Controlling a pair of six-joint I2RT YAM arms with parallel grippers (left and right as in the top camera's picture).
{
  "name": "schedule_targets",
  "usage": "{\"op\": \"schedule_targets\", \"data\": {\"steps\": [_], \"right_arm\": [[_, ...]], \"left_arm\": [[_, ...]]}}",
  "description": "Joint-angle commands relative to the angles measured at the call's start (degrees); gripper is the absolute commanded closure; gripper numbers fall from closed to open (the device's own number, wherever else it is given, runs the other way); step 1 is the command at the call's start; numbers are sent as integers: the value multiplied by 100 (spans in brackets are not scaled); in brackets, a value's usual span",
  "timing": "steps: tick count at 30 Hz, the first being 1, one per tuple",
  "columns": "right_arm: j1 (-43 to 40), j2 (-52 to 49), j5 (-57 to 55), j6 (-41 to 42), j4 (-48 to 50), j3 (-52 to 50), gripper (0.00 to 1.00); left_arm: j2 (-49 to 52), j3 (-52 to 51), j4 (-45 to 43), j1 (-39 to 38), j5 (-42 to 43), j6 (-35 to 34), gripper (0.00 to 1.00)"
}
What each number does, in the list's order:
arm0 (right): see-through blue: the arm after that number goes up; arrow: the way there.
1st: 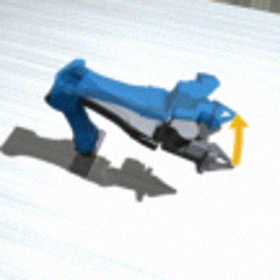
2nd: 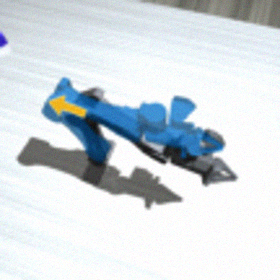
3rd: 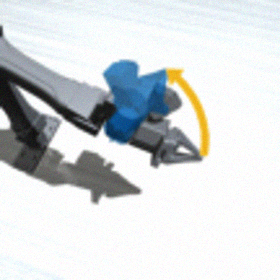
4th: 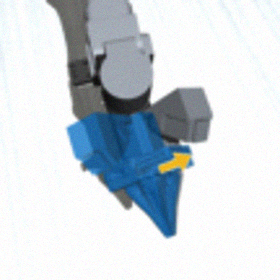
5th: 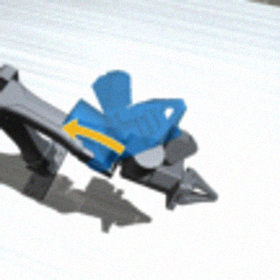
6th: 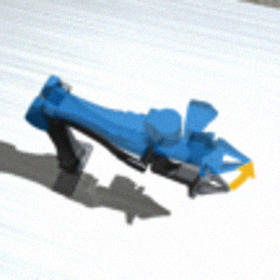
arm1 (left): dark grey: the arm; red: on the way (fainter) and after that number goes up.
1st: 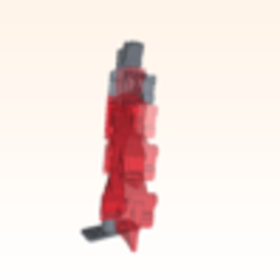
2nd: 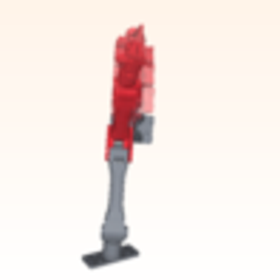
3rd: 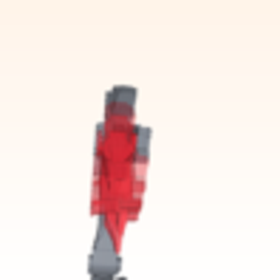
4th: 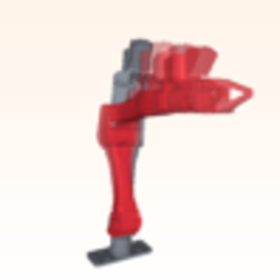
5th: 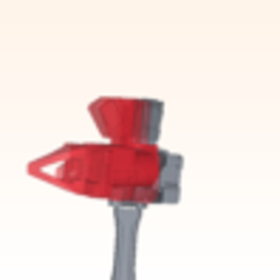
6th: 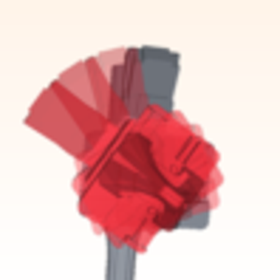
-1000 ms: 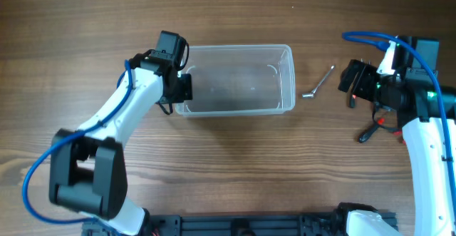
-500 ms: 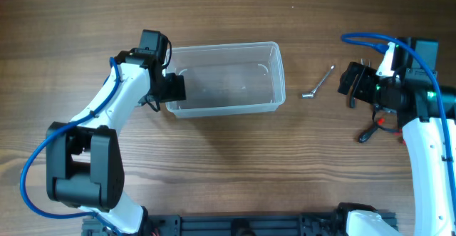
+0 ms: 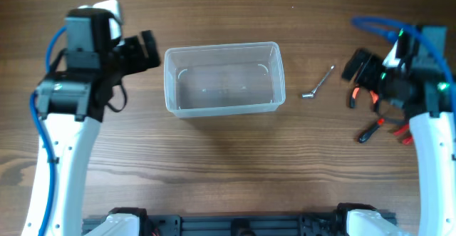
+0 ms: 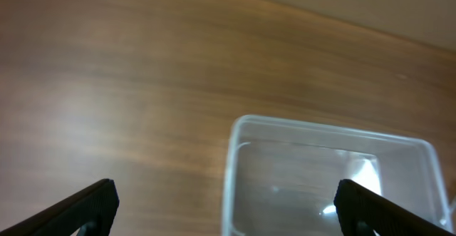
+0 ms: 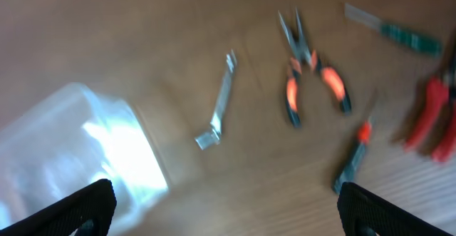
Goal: Pack container
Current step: 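Release the container and lift the left gripper away, then grasp the silver wrench with the right gripper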
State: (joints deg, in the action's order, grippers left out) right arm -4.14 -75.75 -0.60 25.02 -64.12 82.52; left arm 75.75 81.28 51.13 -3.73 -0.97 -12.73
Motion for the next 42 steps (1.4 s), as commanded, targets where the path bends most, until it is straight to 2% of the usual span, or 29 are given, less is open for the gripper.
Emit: {"op": "schedule_targets", "data": {"steps": [1,5,7,13,18,24,34,35,37,40,42], "right_arm": [[22,-769,-236,964,11,647,0],[24,-1862,299,1681,221,669,0],[31,-2643,804,1716,313,669,0],[190,-3941,815,1711,439,669,0],[275,-4365,767,1718,616,667,0],[280,-4599,249,1932,662,610,1],[302,-5178,192,1961,693,608,0],[302,-5178,192,1950,710,608,2],[302,-5178,199,1926,708,608,11],[302,-5178,212,1843,699,608,34],[302,-5178,212,1843,706,608,43]], "left_arm": [[96,-26,236,411,111,-120,0],[96,-26,273,448,111,-120,0],[96,-26,273,450,109,-120,0],[98,-26,271,791,212,-120,0],[118,-26,280,1143,291,-116,0],[118,-26,326,1152,291,-103,0],[118,-26,531,1152,286,-101,0],[118,-26,529,1152,289,-101,0],[118,-26,525,1152,289,-101,0],[118,-26,525,1152,286,-101,0],[118,-26,518,1152,286,-101,0]]}}
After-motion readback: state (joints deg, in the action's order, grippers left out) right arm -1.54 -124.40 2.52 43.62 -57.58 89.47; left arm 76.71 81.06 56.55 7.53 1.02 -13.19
